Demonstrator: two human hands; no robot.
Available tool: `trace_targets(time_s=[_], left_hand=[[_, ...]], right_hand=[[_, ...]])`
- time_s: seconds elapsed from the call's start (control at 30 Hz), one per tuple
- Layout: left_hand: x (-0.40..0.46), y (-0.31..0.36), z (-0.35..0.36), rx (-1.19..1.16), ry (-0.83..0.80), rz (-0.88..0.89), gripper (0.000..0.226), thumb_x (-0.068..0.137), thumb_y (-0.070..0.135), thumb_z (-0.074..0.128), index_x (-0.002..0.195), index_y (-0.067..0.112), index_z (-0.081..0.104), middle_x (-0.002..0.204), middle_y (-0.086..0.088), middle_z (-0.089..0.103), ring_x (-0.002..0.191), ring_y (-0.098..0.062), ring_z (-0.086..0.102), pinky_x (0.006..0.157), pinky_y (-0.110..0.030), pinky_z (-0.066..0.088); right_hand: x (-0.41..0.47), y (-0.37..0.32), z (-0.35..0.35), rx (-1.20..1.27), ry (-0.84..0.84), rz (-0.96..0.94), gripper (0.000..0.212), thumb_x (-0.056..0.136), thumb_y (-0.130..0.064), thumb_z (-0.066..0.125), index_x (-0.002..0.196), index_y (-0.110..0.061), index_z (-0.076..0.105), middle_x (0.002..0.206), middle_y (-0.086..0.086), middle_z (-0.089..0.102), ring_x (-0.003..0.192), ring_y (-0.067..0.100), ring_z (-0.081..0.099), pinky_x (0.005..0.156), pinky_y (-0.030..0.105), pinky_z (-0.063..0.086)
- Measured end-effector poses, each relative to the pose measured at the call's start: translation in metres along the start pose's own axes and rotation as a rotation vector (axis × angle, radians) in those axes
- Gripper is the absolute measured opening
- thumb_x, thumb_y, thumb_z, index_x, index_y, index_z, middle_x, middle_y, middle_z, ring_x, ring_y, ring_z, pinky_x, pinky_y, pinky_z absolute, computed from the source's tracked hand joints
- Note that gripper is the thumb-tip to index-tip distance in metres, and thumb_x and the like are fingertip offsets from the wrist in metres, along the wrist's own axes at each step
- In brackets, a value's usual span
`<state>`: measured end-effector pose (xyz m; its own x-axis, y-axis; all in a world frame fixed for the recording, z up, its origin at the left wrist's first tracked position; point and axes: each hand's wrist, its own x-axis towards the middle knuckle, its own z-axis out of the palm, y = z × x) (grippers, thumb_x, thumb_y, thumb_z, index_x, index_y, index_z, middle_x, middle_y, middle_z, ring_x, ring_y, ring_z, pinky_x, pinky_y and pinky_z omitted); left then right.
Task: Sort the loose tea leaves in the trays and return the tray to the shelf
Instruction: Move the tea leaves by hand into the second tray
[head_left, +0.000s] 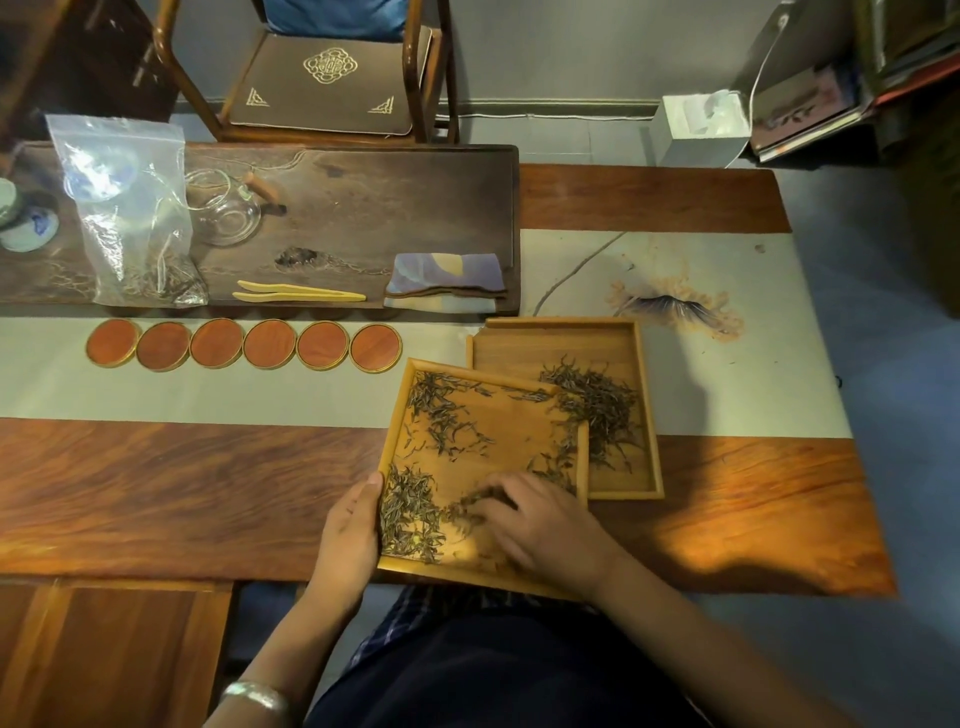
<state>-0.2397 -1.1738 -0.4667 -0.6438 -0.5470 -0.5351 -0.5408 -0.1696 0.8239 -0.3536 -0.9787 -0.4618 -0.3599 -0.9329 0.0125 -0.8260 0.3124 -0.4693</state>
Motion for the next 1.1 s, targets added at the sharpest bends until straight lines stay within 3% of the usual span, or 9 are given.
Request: trace_targets(time_s=[0.17,0.37,0.57,0.73,0.9,1.1], left_hand=[[-0.003,0.0,0.001,-0.001,0.0,-0.001,0.035,0.104,0.024,0.037,0.095,0.019,0.07,0.087,0.005,0.075,0.08,-0.001,0.069,0.064,-0.005,0.046],[-0.006,-0.001,0.003,-0.049,-0.012,-0.008,0.034,0.104,0.023,0.037,0.096,0.015,0.07,0.084,0.004,0.076,0.077,-0.001,0.07,0.063,-0.006,0.047],[-0.007,-0.001,0.004,-0.063,0.009,-0.036,0.033,0.104,0.025,0.038,0.095,0.02,0.07,0.086,0.006,0.076,0.079,0.0,0.069,0.063,-0.006,0.047],[-0.007,-0.002,0.004,-0.077,0.027,-0.034,0.032,0.104,0.026,0.038,0.098,0.021,0.069,0.087,0.015,0.076,0.079,0.003,0.069,0.062,-0.004,0.046],[-0.005,-0.003,0.006,-0.115,0.005,-0.049,0.034,0.104,0.023,0.037,0.104,0.013,0.069,0.095,0.0,0.077,0.085,-0.006,0.071,0.066,-0.01,0.049],[-0.006,-0.002,0.005,-0.103,0.01,-0.052,0.035,0.104,0.022,0.036,0.099,0.014,0.07,0.088,-0.001,0.077,0.08,-0.006,0.071,0.064,-0.011,0.05]], right_hand=[[0.004,0.04,-0.011,-0.079,0.037,0.183,0.03,0.082,-0.01,0.069,0.111,-0.01,0.063,0.114,0.008,0.06,0.103,0.021,0.059,0.082,0.026,0.053],[0.011,0.076,-0.021,-0.128,0.08,0.295,0.024,0.087,-0.007,0.062,0.111,-0.009,0.062,0.108,0.006,0.055,0.1,0.021,0.056,0.069,0.03,0.056],[0.015,0.081,-0.031,-0.134,0.157,0.438,0.023,0.088,-0.005,0.059,0.11,-0.007,0.064,0.106,0.008,0.057,0.099,0.023,0.056,0.076,0.03,0.053],[0.027,0.026,-0.023,-0.032,0.114,0.197,0.027,0.09,-0.021,0.058,0.116,-0.015,0.06,0.118,0.004,0.059,0.107,0.019,0.057,0.09,0.027,0.05],[0.038,-0.028,0.01,-0.003,-0.039,-0.165,0.033,0.084,-0.019,0.068,0.116,-0.016,0.059,0.126,0.01,0.06,0.115,0.025,0.057,0.097,0.036,0.049],[0.045,-0.027,0.013,-0.026,-0.025,-0.116,0.035,0.08,-0.01,0.07,0.113,-0.008,0.058,0.125,0.018,0.058,0.114,0.033,0.056,0.093,0.045,0.052]])
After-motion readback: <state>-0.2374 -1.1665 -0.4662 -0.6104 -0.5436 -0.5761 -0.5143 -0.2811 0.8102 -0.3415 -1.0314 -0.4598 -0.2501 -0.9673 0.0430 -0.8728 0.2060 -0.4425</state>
